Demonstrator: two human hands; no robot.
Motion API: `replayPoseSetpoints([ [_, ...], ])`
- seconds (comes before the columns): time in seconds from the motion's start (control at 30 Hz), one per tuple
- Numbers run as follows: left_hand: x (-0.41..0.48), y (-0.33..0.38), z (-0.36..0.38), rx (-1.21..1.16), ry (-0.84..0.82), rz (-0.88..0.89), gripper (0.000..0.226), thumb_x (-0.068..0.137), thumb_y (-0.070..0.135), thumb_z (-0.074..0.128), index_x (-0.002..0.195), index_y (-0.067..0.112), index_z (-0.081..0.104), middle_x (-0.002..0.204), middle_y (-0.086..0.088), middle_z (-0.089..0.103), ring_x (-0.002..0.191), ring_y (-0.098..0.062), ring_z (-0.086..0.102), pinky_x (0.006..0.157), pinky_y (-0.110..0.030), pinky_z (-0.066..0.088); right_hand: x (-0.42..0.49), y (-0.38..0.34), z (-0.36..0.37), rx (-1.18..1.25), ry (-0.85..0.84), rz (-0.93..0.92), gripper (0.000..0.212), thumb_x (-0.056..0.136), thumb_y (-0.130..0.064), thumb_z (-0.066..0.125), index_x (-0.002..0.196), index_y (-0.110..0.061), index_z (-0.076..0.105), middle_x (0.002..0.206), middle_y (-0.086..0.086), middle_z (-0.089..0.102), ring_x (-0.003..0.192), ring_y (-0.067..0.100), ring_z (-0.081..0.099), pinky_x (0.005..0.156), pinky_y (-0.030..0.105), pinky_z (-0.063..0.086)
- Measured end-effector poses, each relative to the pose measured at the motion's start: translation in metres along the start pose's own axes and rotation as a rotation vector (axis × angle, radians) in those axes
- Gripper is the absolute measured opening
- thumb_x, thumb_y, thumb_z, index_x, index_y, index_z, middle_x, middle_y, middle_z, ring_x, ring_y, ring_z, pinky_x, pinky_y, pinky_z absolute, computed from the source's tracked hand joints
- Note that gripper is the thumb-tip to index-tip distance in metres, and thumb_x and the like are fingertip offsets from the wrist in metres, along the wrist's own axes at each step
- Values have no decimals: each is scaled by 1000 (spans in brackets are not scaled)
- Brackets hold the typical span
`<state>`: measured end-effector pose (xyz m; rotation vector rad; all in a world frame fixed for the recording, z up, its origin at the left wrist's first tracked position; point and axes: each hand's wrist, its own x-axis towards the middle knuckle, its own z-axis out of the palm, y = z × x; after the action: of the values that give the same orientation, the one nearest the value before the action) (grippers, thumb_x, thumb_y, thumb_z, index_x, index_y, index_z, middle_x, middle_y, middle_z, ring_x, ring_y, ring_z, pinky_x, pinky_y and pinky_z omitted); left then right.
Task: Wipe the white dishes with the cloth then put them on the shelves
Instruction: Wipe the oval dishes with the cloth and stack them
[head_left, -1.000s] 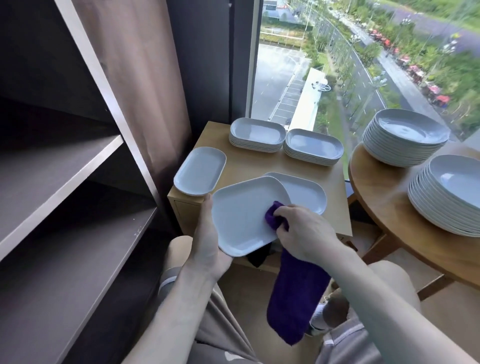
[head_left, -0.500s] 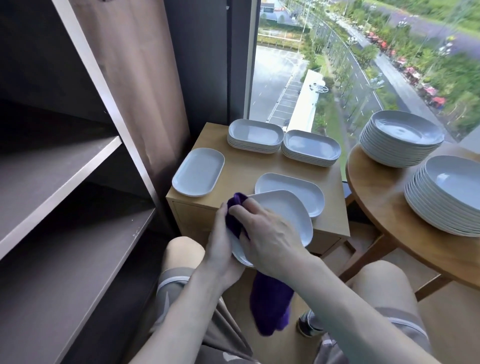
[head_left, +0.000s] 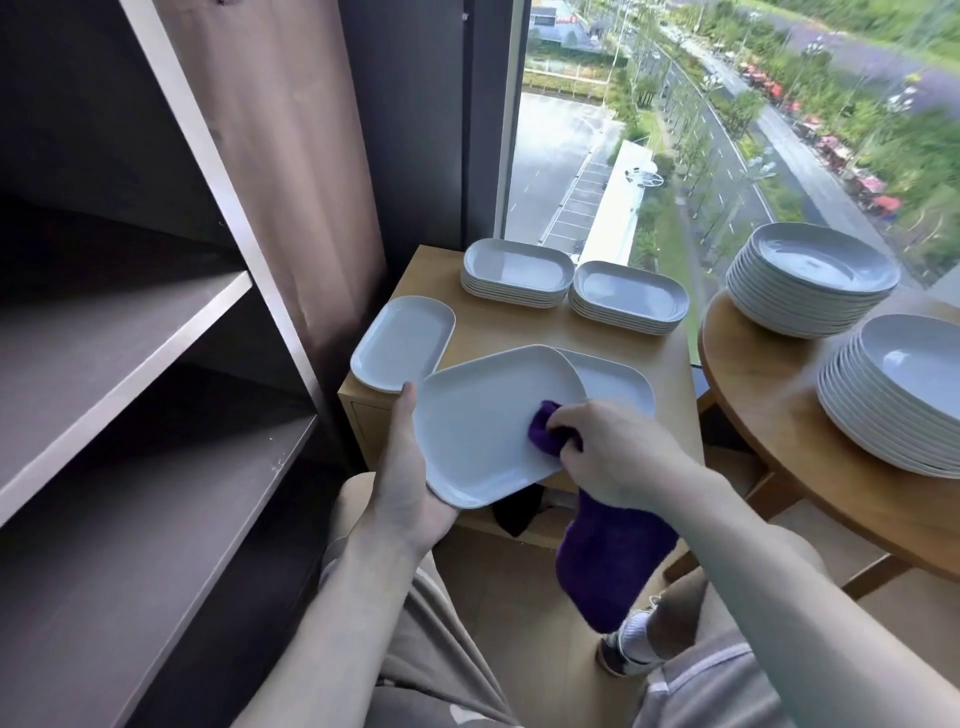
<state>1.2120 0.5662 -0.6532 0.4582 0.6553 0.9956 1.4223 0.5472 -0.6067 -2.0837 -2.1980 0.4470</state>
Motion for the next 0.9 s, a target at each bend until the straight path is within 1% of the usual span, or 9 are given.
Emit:
replayPoseSetpoints([
  [0.07,-1,-5,6,27,-18,-23,63,106,64,36,139,19,66,140,-15,66,123,-33,68,89,-46,59,9,7,-7,-14,69,54,32,93,-22,46,118,-30,64,112,3,59,101,27,55,76,35,42],
  [0.17,-2,-15,14,49,-40,-67,68,104,65,38,145,16,60,145,-19,61,130,-39,61,96,-50,57,17,1,-12,-39,216,82,32,95,-23,45,123,-27,60,119,3,56,103,32,57,80,39,45],
  [0.3,-2,-16,18,45,-1,-76,66,102,64,40,144,18,63,144,-19,62,132,-37,61,98,-50,57,11,-29,-7,1,188,-83,32,98,-26,44,126,-29,60,131,2,54,105,35,59,81,39,48],
  [0.43,1,-23,12,-12,99,-96,60,101,61,43,115,14,79,125,-18,71,115,-33,71,90,-42,60,-8,-67,7,44,113,-312,31,98,-28,44,124,-29,62,123,-2,54,95,32,59,71,37,42],
  [0.53,0,-23,3,-77,171,-74,76,104,65,34,90,11,85,105,-18,77,100,-31,77,80,-36,64,-21,-75,10,91,3,-374,30,96,-25,46,120,-27,64,113,-3,53,93,29,58,73,38,43],
  [0.6,1,-20,0,-95,158,-64,80,104,67,30,103,9,84,116,-19,76,106,-31,76,83,-38,63,-26,-69,9,115,-59,-362,32,94,-20,46,119,-28,65,111,-6,53,94,29,57,76,39,47],
  [0.7,2,-17,2,-82,108,-46,75,106,65,26,144,10,60,141,-19,65,125,-34,67,105,-49,51,-27,-54,5,118,-115,-299,35,92,-19,46,118,-31,67,104,-10,53,96,27,57,75,35,44],
  [0.8,2,-22,3,-71,46,-64,75,106,67,25,149,13,54,145,-19,62,131,-37,62,111,-58,47,-23,-35,0,88,-145,-232,37,90,-19,47,117,-34,68,104,-11,54,99,23,56,74,34,43],
  [0.9,0,-27,4,-71,34,-38,75,105,68,26,141,15,65,141,-19,65,128,-39,64,95,-58,58,-16,-5,-4,66,-167,-103,36,89,-19,48,113,-34,69,109,-8,60,100,25,58,79,36,49],
])
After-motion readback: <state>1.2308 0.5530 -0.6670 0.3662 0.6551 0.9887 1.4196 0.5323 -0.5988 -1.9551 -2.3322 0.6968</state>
